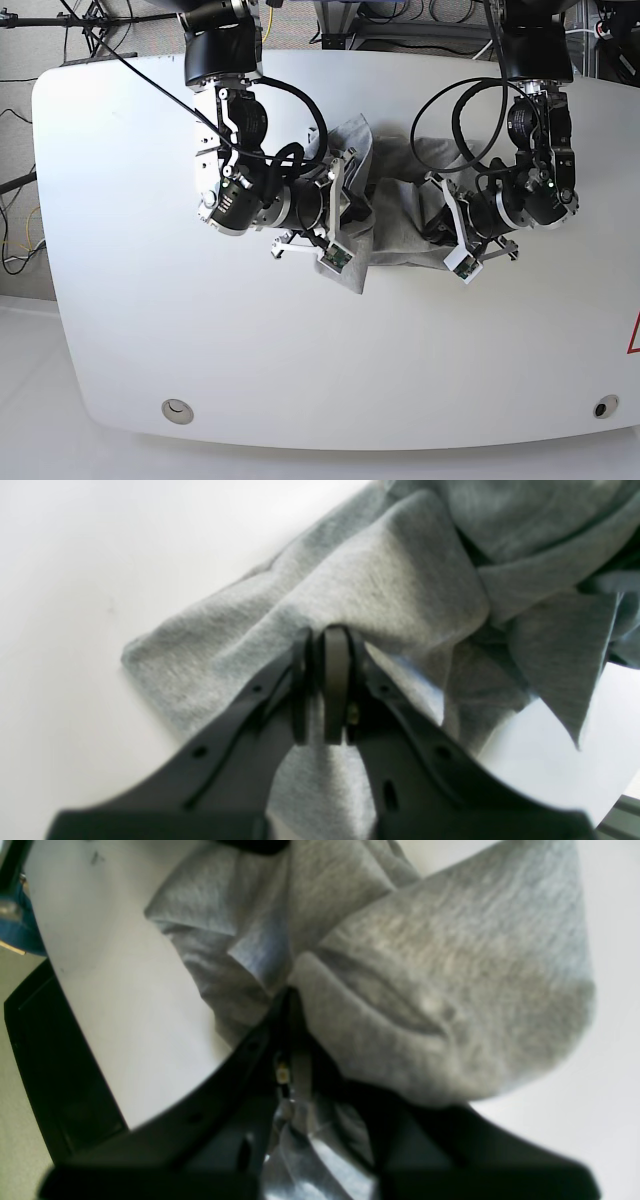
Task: Fold the T-shirt properly
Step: 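Open the left gripper and move it off the folded bundle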
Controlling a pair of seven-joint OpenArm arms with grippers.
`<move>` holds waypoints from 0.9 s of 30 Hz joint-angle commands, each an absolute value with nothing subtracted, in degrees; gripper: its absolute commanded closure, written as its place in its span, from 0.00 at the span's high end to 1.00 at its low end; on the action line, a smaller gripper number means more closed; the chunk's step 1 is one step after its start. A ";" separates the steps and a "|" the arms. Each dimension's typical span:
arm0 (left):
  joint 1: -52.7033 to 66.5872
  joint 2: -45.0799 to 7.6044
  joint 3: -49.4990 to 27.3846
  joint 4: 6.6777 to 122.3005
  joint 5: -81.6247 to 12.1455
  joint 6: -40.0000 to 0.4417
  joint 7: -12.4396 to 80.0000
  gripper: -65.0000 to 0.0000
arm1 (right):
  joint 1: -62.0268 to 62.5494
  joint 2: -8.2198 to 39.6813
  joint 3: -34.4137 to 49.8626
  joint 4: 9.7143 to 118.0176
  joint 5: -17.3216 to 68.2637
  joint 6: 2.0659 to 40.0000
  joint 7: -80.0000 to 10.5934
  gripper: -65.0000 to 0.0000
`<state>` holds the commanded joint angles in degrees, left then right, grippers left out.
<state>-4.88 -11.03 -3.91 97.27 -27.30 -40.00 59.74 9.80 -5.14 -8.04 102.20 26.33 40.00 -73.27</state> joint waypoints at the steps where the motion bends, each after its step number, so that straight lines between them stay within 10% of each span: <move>1: -4.44 -11.03 -3.91 97.27 -27.30 -40.00 59.74 0.00 | 9.80 -5.14 -8.04 102.20 26.24 40.00 -73.27 0.00; 9: -2.77 -10.95 -3.82 97.19 -27.30 -40.00 59.74 0.01 | 9.63 -5.14 -8.04 102.20 26.07 40.00 -73.27 0.00; 18: -1.01 -11.21 -3.82 97.19 -27.21 -40.00 59.74 0.39 | 9.54 -5.23 -8.04 102.20 26.15 40.00 -73.27 0.00; 27: -0.31 -11.21 -3.82 97.71 -27.30 -40.00 60.09 0.45 | 9.54 -5.23 -8.04 102.20 26.33 40.00 -73.27 0.00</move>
